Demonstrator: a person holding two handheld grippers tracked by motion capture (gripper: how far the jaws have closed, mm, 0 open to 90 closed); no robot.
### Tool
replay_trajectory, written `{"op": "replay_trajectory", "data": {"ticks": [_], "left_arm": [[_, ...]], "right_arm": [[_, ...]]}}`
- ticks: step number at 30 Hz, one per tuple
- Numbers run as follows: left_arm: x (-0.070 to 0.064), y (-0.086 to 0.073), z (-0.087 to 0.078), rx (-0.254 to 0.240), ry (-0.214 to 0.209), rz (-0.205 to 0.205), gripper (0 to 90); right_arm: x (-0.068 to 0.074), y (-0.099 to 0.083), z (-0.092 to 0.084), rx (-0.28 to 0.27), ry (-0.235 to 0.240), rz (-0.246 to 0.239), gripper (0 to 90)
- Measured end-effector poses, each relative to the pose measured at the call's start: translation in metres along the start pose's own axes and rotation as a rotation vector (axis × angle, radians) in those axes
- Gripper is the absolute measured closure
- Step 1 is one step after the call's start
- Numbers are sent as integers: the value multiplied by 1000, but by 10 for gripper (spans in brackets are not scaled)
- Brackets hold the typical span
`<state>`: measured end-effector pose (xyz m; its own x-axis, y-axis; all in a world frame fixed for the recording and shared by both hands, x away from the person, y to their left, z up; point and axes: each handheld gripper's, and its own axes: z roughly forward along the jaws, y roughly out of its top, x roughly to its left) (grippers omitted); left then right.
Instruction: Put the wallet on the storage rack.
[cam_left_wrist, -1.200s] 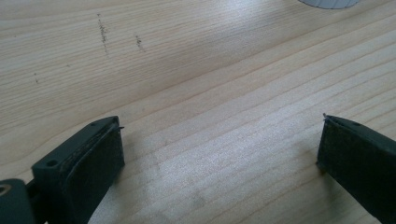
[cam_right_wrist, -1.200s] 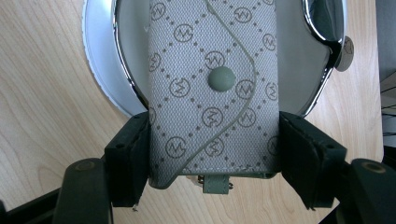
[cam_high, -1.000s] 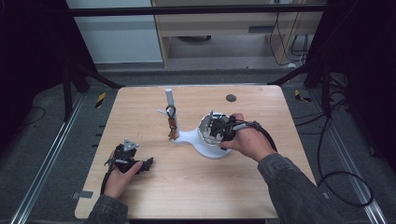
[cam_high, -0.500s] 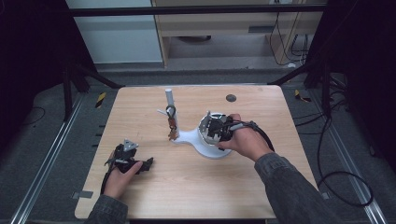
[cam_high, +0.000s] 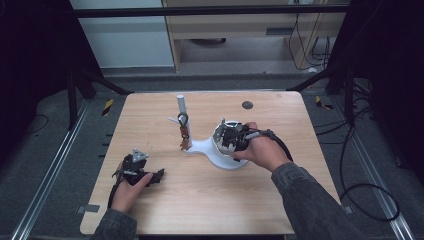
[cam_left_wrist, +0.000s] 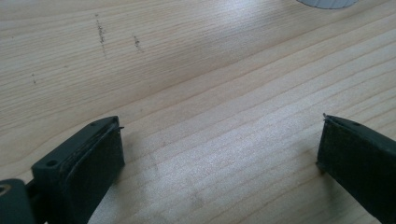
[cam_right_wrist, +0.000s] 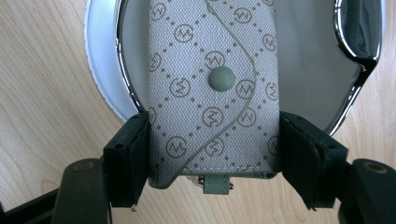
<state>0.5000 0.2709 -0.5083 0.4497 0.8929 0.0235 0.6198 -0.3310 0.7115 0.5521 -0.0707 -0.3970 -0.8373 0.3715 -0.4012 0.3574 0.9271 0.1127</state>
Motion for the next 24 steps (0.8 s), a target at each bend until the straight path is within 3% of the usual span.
{"op": "replay_trajectory", "data": {"ticks": [24], "left_arm": [[0, 0, 0, -3, -2, 1, 0]], "right_arm": [[-5, 0, 3, -3, 29, 30, 297]]}}
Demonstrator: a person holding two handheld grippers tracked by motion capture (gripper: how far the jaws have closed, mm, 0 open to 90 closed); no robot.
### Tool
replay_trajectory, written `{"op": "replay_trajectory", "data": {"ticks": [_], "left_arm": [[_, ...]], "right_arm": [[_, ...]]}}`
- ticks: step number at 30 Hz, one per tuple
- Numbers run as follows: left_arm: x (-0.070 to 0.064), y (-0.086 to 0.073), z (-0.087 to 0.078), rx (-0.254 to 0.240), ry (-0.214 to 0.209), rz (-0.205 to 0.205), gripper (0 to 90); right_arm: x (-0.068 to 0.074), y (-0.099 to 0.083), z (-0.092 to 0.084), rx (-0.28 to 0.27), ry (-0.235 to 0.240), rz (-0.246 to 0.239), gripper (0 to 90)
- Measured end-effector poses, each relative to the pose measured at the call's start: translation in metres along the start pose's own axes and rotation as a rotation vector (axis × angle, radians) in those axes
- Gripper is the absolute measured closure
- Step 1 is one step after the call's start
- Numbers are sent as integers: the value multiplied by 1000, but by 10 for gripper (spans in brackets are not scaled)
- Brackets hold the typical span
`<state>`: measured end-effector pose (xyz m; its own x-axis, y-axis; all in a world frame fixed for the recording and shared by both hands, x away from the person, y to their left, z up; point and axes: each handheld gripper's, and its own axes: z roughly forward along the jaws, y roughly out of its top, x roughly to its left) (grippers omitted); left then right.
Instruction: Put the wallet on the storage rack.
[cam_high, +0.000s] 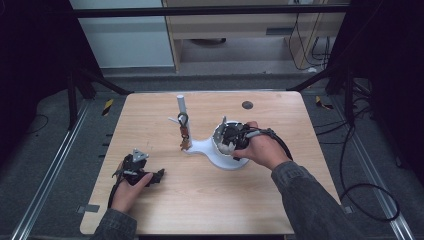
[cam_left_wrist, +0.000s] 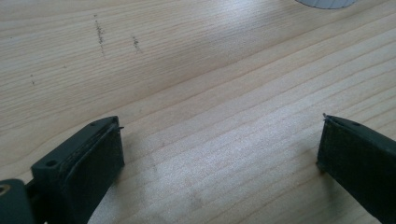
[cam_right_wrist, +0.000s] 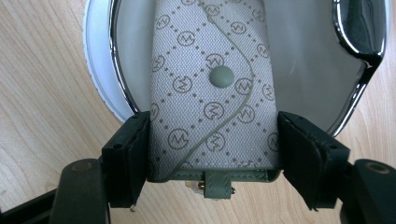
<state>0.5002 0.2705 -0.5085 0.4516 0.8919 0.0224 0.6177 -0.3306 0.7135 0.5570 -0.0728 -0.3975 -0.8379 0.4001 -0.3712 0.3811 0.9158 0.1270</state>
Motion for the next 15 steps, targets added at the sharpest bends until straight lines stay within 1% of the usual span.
{"op": "replay_trajectory", "data": {"ticks": [15], "left_arm": [[0, 0, 0, 1, 1, -2, 0]], "right_arm": [[-1, 0, 0, -4, 1, 11, 292]]}}
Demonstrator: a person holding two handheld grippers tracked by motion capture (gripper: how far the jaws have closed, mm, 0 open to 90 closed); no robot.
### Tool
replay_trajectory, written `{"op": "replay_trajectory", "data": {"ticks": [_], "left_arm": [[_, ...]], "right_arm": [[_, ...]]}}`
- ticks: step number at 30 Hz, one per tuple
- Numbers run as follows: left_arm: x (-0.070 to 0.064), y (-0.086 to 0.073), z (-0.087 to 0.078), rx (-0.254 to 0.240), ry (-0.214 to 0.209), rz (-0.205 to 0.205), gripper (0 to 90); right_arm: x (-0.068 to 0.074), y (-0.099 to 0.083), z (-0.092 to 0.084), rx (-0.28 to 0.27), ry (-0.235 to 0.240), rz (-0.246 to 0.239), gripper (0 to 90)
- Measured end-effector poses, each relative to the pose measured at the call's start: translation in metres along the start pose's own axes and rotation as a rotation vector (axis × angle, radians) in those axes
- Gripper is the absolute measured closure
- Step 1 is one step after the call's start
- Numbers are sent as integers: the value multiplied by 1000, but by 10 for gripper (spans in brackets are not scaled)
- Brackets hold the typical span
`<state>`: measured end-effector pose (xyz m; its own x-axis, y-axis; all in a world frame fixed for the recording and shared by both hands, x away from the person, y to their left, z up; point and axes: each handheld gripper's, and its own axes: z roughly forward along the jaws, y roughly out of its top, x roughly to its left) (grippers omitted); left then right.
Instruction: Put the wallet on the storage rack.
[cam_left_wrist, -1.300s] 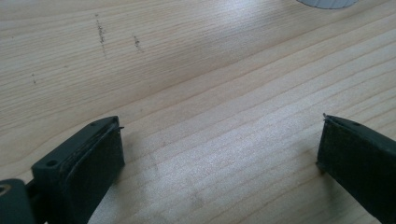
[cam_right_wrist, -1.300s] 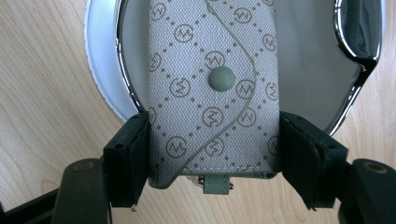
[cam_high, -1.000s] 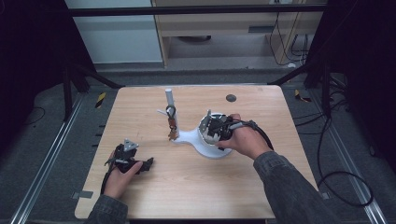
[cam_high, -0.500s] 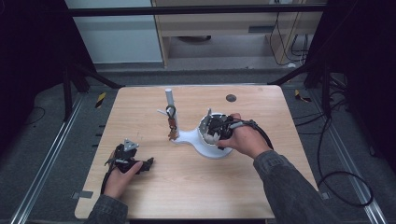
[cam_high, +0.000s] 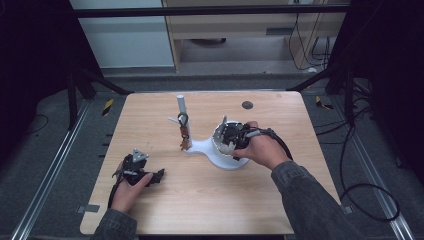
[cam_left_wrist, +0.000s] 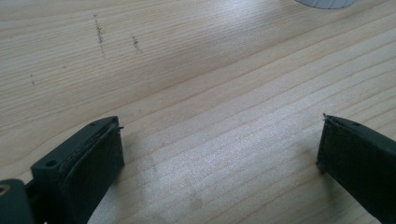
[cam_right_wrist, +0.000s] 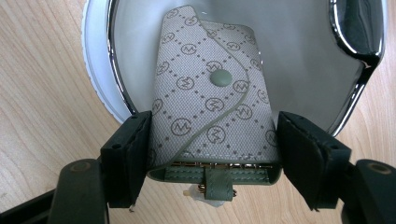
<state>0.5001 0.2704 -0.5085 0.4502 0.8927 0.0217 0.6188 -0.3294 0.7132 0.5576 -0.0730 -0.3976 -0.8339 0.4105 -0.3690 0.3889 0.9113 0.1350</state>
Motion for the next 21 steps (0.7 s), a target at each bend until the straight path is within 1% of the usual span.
{"op": "replay_trajectory", "data": {"ticks": [6, 9, 10, 11, 14, 17, 18, 19, 20, 21], "left_arm": [[0, 0, 0, 0, 0, -1, 0], [0, 0, 0, 1, -1, -1, 0], [0, 0, 0, 0, 0, -1, 0], [0, 0, 0, -1, -1, -1, 0], [0, 0, 0, 0, -1, 0, 0], [0, 0, 0, 1, -1, 0, 0], [0, 0, 0, 1, -1, 0, 0], [0, 0, 0, 1, -1, 0, 0], [0, 0, 0, 1, -1, 0, 0], [0, 0, 0, 4, -1, 3, 0]], "right_arm": [[0, 0, 0, -2, 2, 5, 283], [-1, -1, -2, -21, 4, 12, 249], [-2, -1, -3, -16, -1, 13, 234], [-1, -1, -3, -16, -4, 21, 235], [-2, -2, -5, -25, 2, 23, 224], [-2, -5, -8, -37, 6, 38, 177], [-2, -5, -8, -37, 6, 38, 177], [-2, -7, -8, -55, 22, 60, 155], [-2, -7, -8, -55, 22, 60, 155], [-2, -9, -8, -66, 17, 64, 150]]}}
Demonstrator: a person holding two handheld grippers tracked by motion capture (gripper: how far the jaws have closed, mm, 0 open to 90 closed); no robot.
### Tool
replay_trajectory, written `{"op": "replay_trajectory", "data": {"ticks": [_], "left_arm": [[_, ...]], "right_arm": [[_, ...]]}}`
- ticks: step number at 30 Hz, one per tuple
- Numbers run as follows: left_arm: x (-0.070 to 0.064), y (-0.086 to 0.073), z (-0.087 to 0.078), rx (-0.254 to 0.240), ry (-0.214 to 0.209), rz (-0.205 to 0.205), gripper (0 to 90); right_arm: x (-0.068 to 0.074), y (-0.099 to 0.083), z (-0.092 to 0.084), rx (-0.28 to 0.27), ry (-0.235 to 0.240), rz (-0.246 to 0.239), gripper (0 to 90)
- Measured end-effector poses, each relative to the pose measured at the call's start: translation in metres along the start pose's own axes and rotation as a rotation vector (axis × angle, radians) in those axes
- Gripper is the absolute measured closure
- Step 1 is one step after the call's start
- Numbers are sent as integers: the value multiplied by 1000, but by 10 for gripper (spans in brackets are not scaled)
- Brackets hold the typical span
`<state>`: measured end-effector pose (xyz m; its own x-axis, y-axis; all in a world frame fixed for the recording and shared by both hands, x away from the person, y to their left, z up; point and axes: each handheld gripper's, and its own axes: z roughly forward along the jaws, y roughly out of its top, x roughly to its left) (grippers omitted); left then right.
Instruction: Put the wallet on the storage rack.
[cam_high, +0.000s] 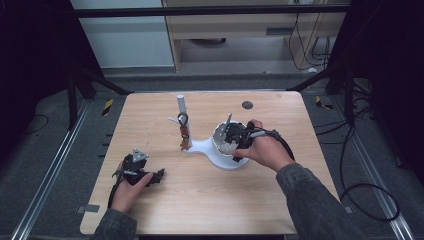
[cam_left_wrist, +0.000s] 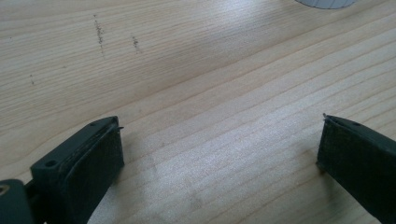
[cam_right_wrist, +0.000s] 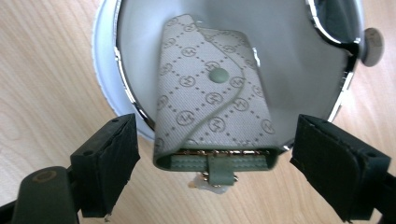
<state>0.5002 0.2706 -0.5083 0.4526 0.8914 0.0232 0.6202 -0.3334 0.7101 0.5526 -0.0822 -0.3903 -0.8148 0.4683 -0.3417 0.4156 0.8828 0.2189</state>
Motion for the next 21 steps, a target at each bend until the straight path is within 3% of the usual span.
{"op": "replay_trajectory", "data": {"ticks": [21], "left_arm": [[0, 0, 0, -2, -2, -1, 0]], "right_arm": [[-3, -10, -11, -58, -12, 23, 67]]}}
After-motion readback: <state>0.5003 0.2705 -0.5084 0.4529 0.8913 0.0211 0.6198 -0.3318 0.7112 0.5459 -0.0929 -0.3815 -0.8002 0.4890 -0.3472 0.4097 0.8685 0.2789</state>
